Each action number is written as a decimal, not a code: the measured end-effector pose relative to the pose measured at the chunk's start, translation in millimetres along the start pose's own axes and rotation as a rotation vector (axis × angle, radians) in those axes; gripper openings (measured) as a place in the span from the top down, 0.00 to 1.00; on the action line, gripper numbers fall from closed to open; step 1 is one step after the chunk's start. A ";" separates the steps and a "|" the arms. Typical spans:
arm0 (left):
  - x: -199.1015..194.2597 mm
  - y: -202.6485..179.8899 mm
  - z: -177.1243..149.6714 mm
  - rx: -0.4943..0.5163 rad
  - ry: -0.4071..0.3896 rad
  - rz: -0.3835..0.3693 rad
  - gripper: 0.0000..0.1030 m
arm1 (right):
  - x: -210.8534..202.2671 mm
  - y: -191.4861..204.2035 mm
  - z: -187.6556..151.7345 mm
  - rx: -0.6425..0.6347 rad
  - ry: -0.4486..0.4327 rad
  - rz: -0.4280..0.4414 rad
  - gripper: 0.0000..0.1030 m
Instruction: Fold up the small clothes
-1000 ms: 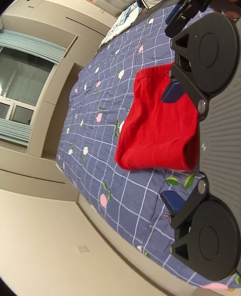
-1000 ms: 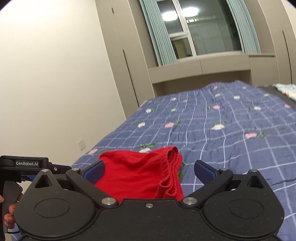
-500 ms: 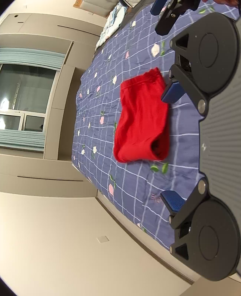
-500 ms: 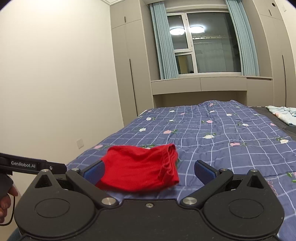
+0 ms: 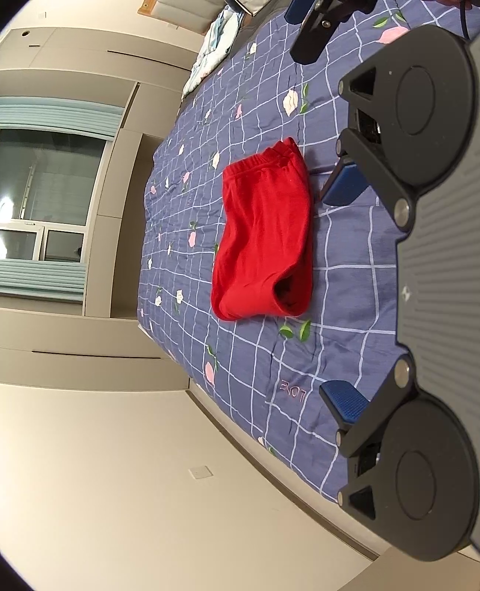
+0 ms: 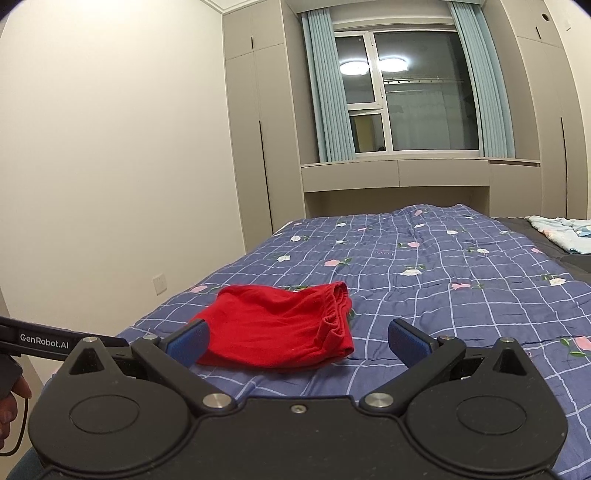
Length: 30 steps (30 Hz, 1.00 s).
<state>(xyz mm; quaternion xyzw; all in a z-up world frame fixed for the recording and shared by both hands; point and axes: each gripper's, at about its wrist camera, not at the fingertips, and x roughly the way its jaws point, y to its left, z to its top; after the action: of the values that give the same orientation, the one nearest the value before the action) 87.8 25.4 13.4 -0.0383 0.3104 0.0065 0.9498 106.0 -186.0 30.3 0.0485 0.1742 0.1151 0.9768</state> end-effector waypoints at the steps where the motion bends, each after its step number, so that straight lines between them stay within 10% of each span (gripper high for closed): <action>1: 0.1 0.1 -0.3 0.000 0.001 0.000 0.01 | 0.1 -0.1 0.0 0.000 0.000 0.000 0.01; 30: 7.2 -4.8 -1.8 0.001 0.018 0.032 0.01 | 7.2 -4.7 -4.1 0.009 0.025 -0.008 0.01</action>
<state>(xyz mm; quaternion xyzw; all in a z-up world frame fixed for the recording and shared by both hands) 92.7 20.4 8.1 -0.0326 0.3194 0.0213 0.9468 112.1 -188.6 23.5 0.0505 0.1872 0.1111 0.9747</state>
